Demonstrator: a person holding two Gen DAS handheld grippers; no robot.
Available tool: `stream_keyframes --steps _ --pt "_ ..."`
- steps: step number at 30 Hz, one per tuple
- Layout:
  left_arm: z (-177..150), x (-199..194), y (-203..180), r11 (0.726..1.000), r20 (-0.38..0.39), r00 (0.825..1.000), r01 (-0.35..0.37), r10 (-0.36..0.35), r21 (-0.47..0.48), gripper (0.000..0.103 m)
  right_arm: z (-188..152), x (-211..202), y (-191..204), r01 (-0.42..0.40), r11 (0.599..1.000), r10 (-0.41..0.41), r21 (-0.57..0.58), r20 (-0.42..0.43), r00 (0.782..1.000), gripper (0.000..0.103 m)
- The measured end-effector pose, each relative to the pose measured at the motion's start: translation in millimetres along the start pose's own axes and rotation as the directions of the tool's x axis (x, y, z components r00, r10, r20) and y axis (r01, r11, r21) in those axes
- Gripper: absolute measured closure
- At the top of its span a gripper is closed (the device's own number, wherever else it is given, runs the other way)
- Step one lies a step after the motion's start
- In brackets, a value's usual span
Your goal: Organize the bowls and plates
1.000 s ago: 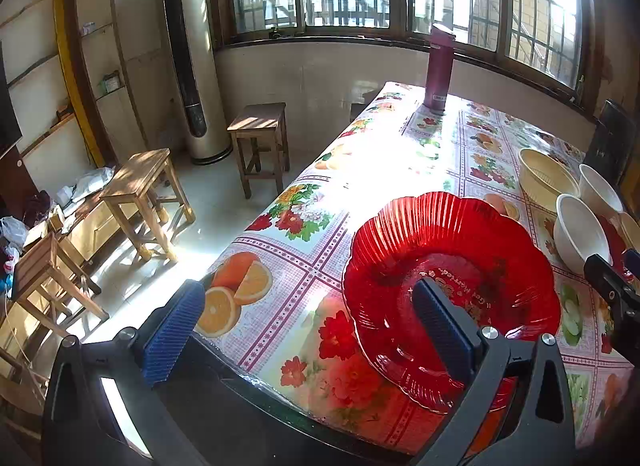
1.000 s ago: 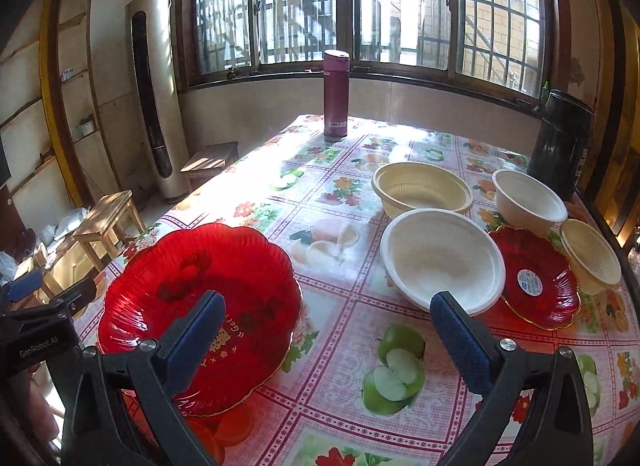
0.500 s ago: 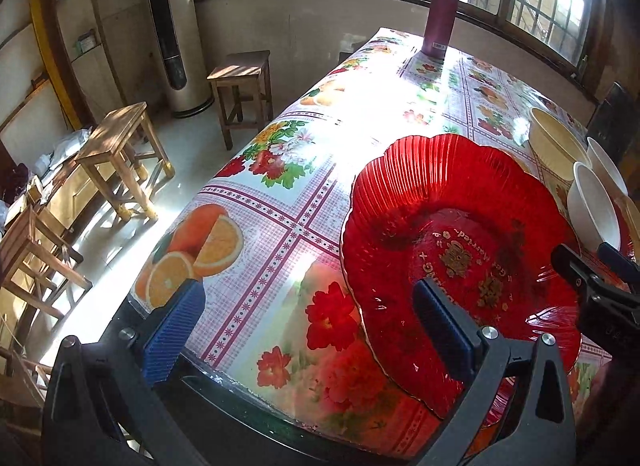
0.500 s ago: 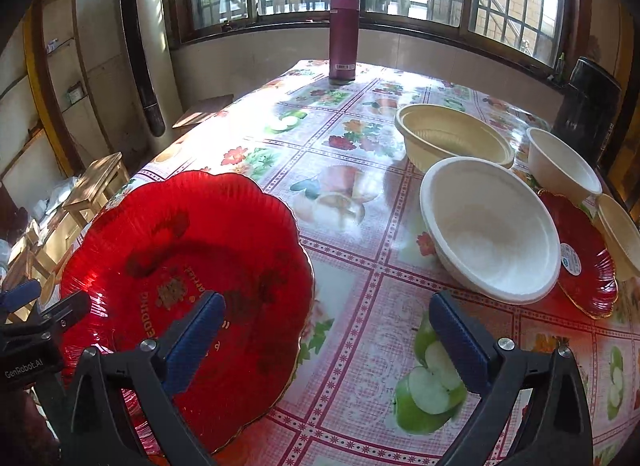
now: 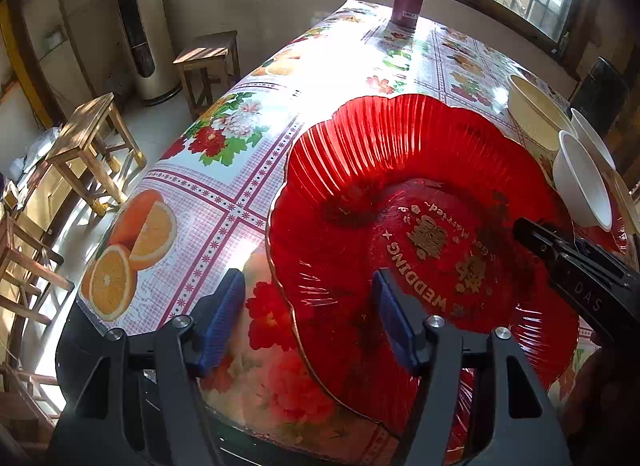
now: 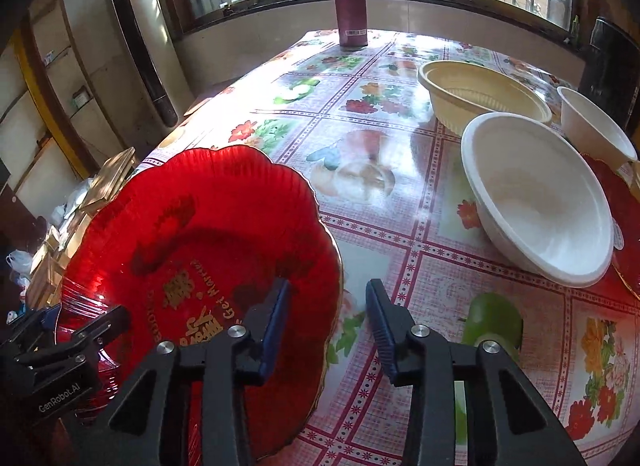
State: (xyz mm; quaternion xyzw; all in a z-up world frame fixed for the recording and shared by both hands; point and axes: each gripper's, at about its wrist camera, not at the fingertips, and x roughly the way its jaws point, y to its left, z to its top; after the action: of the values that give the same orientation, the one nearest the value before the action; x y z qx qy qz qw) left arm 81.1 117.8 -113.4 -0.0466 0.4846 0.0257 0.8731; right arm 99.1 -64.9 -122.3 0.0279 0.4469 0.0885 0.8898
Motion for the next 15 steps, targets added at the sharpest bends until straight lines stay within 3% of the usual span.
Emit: stream_keyframes --steps 3,5,11,15 --pt "0 -2 -4 0.999 0.007 0.999 0.035 -0.035 0.011 0.059 -1 -2 8 -0.012 1.0 0.012 -0.024 0.007 1.0 0.084" --pt "-1 -3 -7 0.999 0.012 0.999 0.042 -0.042 0.021 0.065 -4 -4 15 0.009 0.999 -0.009 -0.048 0.017 1.0 0.084" --pt "-2 -7 9 0.999 0.023 0.999 0.04 -0.04 -0.014 0.076 -8 -5 29 -0.002 0.997 0.003 -0.075 0.023 1.0 0.084" --pt "-3 -12 27 0.999 0.026 1.0 0.015 -0.013 -0.047 0.077 -10 -5 46 -0.033 0.994 0.035 -0.105 0.021 0.999 0.085"
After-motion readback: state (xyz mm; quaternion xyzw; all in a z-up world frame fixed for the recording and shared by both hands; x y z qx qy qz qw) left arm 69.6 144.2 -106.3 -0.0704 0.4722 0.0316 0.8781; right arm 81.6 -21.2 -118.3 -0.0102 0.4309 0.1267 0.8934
